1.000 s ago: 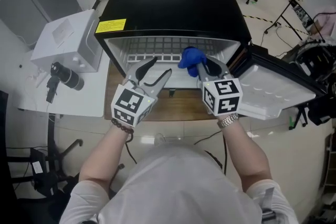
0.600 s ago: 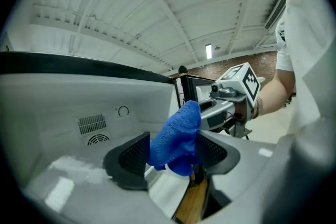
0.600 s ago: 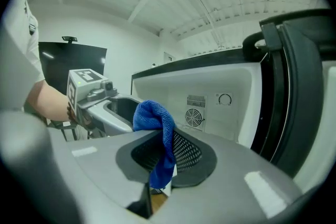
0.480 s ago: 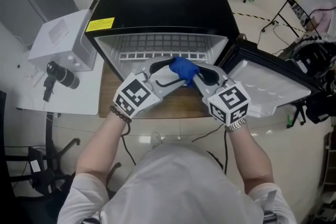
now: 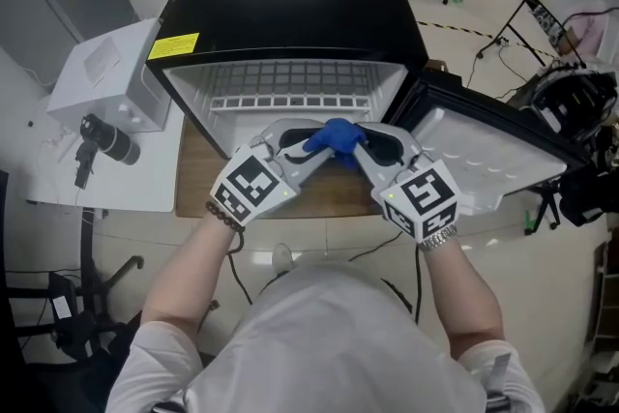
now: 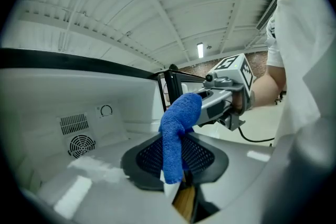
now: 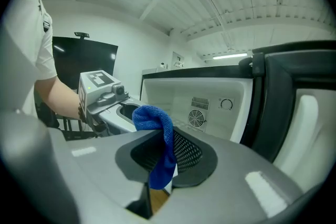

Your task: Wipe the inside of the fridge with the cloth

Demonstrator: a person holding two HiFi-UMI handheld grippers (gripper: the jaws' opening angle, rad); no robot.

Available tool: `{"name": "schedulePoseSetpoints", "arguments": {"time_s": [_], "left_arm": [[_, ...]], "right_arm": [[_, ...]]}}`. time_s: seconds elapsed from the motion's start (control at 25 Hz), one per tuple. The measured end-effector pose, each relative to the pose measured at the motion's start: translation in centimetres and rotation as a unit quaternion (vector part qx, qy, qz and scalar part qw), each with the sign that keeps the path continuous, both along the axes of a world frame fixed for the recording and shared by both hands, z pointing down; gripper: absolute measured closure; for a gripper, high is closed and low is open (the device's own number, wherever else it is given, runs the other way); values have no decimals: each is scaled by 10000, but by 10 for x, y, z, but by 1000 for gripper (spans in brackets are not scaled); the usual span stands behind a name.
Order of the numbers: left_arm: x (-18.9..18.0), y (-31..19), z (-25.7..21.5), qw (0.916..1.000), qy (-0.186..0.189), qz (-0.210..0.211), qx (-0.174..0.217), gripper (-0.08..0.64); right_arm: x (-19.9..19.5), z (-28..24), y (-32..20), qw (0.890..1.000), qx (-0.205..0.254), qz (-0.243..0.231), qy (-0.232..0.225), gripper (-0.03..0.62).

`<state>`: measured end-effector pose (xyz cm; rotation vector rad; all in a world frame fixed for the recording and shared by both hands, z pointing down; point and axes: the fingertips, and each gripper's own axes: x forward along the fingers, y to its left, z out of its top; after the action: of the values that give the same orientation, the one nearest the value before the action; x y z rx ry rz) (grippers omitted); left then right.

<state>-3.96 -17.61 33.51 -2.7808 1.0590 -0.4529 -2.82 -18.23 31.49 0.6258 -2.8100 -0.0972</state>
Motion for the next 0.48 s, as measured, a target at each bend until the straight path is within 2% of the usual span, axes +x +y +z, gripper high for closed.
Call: {"name": "schedulePoseSetpoints", "arguments": {"time_s": [0.28,0.48], "left_arm": [[-2,-31,7,9967,388,-696,-140,482],[14,-53,13,9956,406,-799,-268,482]], "right_arm": [[38,3,-10,9960,49,895,-40,541],[63,5,-14,9913,32,1315,-99,541]]}}
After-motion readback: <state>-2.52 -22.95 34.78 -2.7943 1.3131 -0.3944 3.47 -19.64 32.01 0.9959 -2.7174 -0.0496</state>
